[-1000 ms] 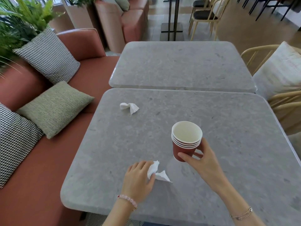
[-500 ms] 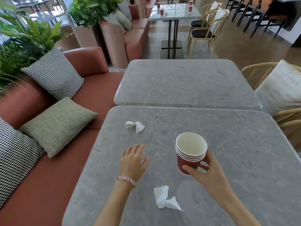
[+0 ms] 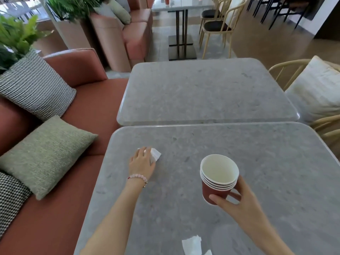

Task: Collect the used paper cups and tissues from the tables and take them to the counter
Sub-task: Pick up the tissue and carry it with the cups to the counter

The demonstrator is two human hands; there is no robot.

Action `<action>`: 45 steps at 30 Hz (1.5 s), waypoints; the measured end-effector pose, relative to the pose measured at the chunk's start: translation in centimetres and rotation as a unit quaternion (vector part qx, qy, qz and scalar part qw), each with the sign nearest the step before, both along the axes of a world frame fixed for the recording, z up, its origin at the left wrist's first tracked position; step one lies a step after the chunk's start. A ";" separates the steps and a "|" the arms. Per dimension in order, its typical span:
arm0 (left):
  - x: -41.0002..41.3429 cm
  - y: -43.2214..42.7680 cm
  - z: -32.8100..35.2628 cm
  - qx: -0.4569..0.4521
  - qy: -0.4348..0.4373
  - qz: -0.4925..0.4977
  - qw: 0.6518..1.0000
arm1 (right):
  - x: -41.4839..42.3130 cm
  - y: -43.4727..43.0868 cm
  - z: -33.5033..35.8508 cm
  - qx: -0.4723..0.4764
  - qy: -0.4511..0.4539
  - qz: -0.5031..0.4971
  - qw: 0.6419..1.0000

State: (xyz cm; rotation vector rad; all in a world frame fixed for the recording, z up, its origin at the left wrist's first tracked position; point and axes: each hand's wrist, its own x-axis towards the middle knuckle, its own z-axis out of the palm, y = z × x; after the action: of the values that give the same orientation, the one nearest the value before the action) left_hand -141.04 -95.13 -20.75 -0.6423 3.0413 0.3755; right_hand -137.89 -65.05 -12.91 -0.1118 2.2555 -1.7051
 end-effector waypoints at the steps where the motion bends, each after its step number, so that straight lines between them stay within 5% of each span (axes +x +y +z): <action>1: -0.5 -0.3 -0.3 -0.001 -0.011 0.002 1.000 | -0.1 -0.1 -0.1 0.000 -0.003 -0.001 1.000; 12: -2.1 -0.6 -1.7 -0.006 -0.008 0.023 1.000 | -0.4 -0.2 -0.5 0.006 -0.030 -0.012 0.999; 26: 5.4 5.8 0.8 0.204 0.166 0.034 0.964 | 1.1 2.4 0.4 0.007 -0.033 -0.011 0.999; 45: 17.9 15.7 -1.9 0.251 0.107 0.098 0.957 | 6.1 7.7 0.5 -0.008 -0.020 0.037 0.999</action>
State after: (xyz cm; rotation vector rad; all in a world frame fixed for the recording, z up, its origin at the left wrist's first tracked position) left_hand -123.16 -79.47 -22.70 -0.9060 2.8744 1.2448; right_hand -131.74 -57.31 -12.37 -0.1614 2.1811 -1.6724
